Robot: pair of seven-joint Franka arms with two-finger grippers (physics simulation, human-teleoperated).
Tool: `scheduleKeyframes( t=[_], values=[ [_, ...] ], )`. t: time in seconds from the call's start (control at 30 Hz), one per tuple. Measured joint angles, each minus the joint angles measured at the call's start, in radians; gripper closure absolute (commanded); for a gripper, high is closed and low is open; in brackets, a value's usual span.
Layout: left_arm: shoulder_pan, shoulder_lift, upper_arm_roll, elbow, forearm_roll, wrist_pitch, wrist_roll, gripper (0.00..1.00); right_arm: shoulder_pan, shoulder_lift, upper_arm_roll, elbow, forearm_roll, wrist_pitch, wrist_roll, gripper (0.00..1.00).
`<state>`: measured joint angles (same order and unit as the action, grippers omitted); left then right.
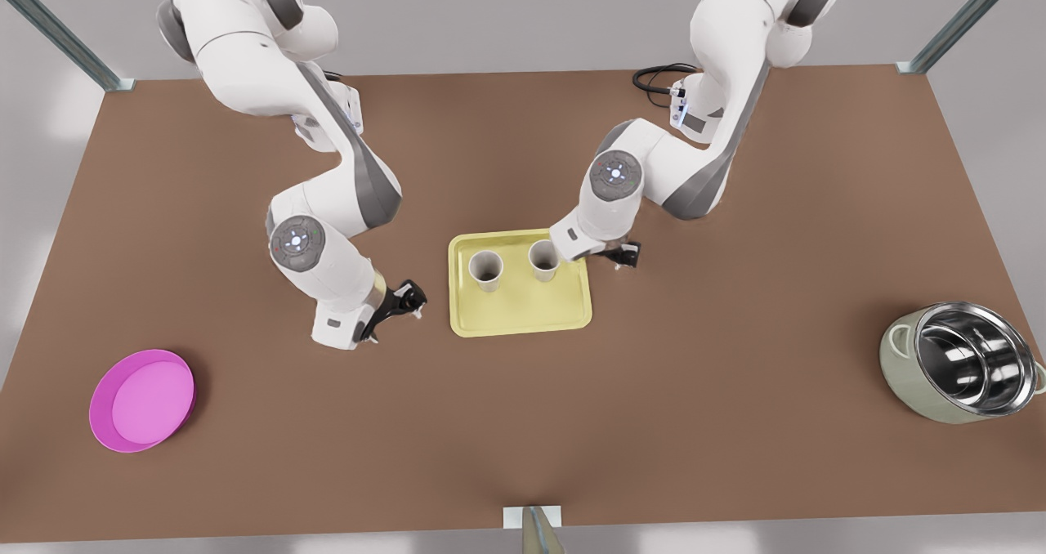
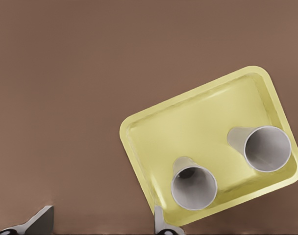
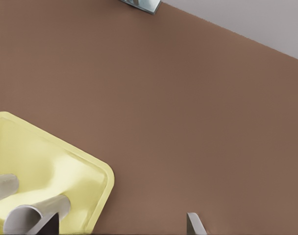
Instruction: Use the left arm to pick up the white IKEA cup from the tray and place it on the middle-left position; use the right arm to pick up the white IKEA cup from the tray and place it on the middle-right position
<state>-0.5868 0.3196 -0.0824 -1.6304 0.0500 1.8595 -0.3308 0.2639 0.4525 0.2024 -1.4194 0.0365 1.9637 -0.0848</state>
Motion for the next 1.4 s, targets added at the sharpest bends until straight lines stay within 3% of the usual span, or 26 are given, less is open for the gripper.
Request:
scheduleKeyframes(
  t=[0.13, 0.23, 0.37, 0.57, 1.03, 1.3, 1.33, 1.37, 1.4],
  values=[
    [-0.045, -0.106, -0.002, -0.257, -0.025, 0.112, -0.073, 0.0, 0.051, -0.004, 0.01, -0.077, 0.007, -0.003, 0.023, 0.0],
    [-0.053, -0.083, -0.001, -0.323, -0.033, 0.222, -0.126, 0.0, 0.063, -0.015, 0.011, -0.16, 0.006, 0.021, 0.04, 0.0],
    [-0.054, 0.02, 0.0, -0.326, -0.038, 0.371, -0.187, 0.0, 0.111, -0.036, 0.012, -0.196, -0.002, 0.044, 0.07, 0.0],
    [-0.068, 0.062, 0.0, -0.308, -0.035, 0.499, -0.262, 0.0, 0.173, 0.007, 0.011, -0.216, -0.036, 0.103, 0.135, 0.0],
    [-0.081, 0.139, 0.007, -0.319, -0.022, 0.631, -0.365, 0.0, 0.23, 0.036, 0.011, -0.332, -0.074, 0.198, 0.241, 0.0],
    [-0.113, 0.102, 0.006, -0.372, 0.001, 0.654, -0.41, 0.0, 0.226, 0.063, 0.008, -0.39, -0.077, 0.258, 0.274, 0.0],
    [-0.117, 0.113, 0.006, -0.375, 0.006, 0.658, -0.416, 0.04, 0.227, 0.068, 0.008, -0.392, -0.077, 0.265, 0.277, 0.0],
    [-0.12, 0.126, 0.006, -0.377, 0.009, 0.665, -0.422, 0.2, 0.228, 0.072, 0.008, -0.392, -0.078, 0.271, 0.28, 0.0],
    [-0.124, 0.134, 0.006, -0.377, 0.012, 0.672, -0.428, 0.49, 0.23, 0.076, 0.008, -0.392, -0.078, 0.277, 0.283, 0.0]
  ],
)
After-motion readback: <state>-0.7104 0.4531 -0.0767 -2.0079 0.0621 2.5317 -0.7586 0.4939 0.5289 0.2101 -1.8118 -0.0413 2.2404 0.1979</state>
